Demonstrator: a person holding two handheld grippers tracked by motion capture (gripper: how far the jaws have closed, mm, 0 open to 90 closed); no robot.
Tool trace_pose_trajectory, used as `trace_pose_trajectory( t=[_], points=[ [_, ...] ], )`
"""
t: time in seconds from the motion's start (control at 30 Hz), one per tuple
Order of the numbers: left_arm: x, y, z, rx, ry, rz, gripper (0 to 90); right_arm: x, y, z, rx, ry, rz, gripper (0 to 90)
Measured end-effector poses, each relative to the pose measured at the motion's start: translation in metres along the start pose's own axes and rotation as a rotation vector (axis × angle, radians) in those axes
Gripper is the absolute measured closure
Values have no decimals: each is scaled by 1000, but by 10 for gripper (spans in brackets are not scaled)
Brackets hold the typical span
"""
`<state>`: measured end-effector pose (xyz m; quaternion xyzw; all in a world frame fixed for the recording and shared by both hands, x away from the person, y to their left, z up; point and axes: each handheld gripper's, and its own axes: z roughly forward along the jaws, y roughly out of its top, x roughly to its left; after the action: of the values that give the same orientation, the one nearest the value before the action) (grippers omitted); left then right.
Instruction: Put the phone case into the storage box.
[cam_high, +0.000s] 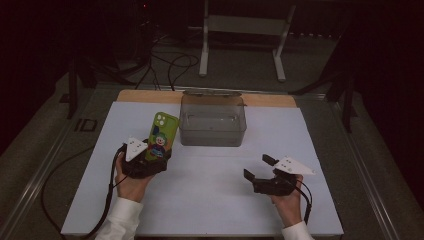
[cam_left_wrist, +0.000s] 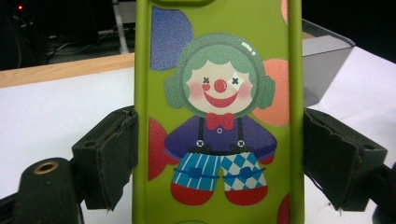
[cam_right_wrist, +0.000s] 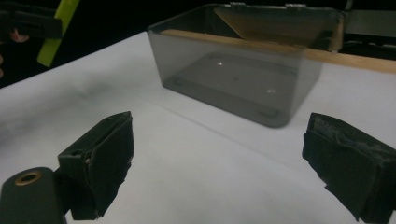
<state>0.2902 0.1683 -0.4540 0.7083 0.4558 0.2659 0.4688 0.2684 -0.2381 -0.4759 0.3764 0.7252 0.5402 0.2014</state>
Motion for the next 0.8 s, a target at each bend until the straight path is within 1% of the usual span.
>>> trace_pose_trajectory(
  t=[0.13, 0.23, 0.3, 0.4, 0.43, 0.57, 0.67, 0.7, 0.8],
  points=[
    [-3, 1, 0, 0, -12, 9, 166, 7, 8, 9, -14, 23, 4, 91],
    [-5, 1, 1, -2, -17, 11, 166, 11, 14, 17, -26, 32, 19, 92],
    [-7, 1, 1, -5, -20, 16, 166, 14, 18, 22, -25, 29, 29, 92],
    [-9, 2, 1, -12, -27, 15, 166, 16, 21, 27, -17, 27, 42, 92],
    [-11, 3, 1, -14, -31, 13, 166, 18, 23, 31, -17, 35, 55, 92],
    [-15, 4, 0, -19, -42, 17, 166, 23, 29, 41, 0, 40, 68, 92],
    [-18, 5, 0, -23, -52, 19, 166, 27, 34, 47, 23, 43, 102, 93],
    [-20, 6, 0, -24, -53, 20, 166, 28, 36, 49, 24, 43, 105, 113],
    [-22, 6, 1, -22, -60, 24, 166, 31, 41, 53, 19, 44, 109, 115]
  ],
)
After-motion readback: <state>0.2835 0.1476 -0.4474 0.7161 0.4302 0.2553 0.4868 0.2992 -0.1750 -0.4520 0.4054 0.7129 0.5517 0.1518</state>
